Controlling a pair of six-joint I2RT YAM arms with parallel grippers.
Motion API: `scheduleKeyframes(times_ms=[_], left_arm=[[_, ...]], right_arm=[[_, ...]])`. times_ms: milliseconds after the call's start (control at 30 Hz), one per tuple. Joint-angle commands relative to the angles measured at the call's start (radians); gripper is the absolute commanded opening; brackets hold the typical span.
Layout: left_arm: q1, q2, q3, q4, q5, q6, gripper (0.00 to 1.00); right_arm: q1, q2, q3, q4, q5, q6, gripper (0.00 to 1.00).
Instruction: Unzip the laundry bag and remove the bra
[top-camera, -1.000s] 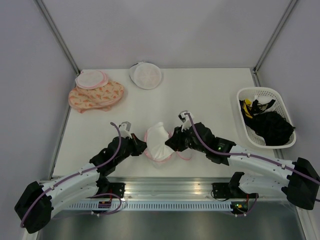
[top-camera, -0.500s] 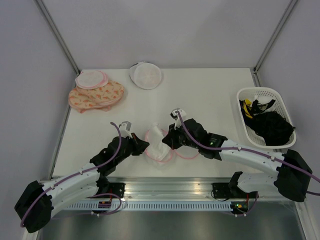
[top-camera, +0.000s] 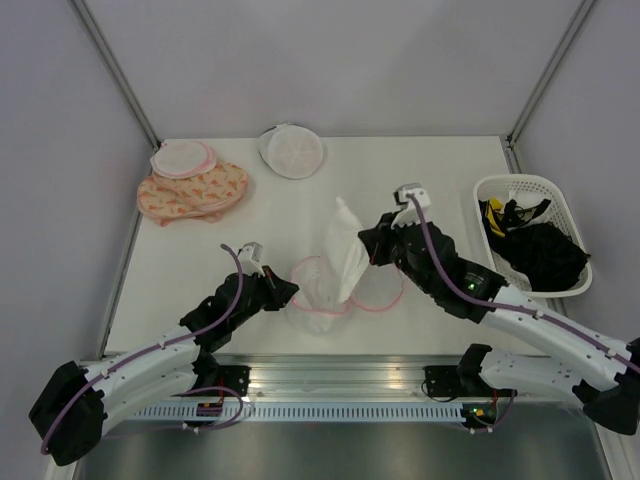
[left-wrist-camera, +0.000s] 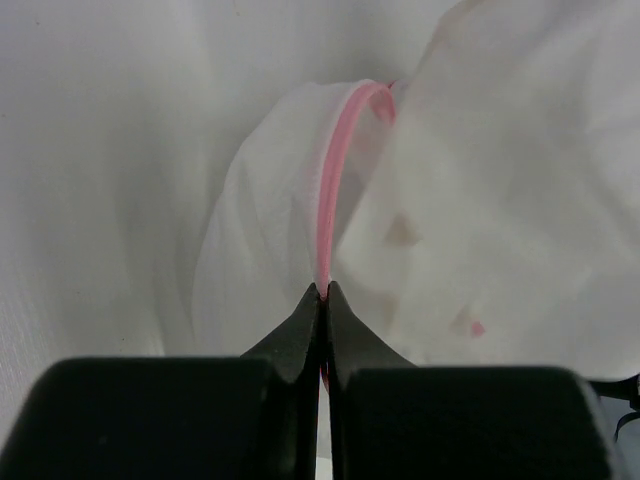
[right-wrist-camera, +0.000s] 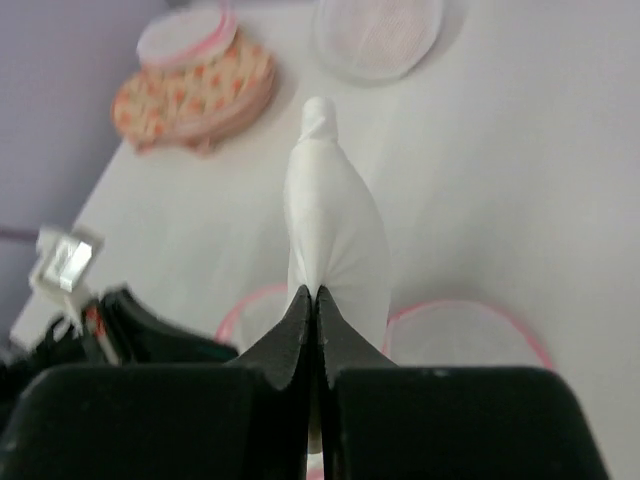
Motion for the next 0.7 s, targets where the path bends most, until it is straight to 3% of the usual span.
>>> scheduleKeyframes(times_ms=[0,133,300,433,567,600,667], left_arm=[[-0.004,0.007,0.003,0.044,0.007,-0.012,0.02],[-0.004,0.005,0.006,0.040,0.005,-0.012,0.02],[-0.004,-0.004,0.016,0.017,0.005,-0.011,0.02],[-0.004,-0.010,0.035,-0.006,0.002,-0.003,0.02],[-0.004,-0.006,0.055,-0.018,0.008,0.003,0.02],[-0.004,-0.004,0.060,-0.018,0.010,0.006,0.02],[-0.004,-0.001,0.062,-0.020,0.012,0.008,0.02]], right_arm=[[-0.057,-0.023,0.150,-0.130,0.365,-0.007,0.00],[-0.182,0.010,0.244,-0.244,0.506,0.050,0.01],[-0.446,0.008,0.264,-0.213,0.557,0.067,0.01],[-0.673,0.040,0.283,-0.166,0.460,0.076,0.00],[-0.919,0.099,0.306,-0.117,0.220,0.126,0.00],[-1.030,0.131,0.332,-0.115,0.175,0.148,0.00],[-1.118,0.187,0.378,-0.101,0.053,0.188,0.01]])
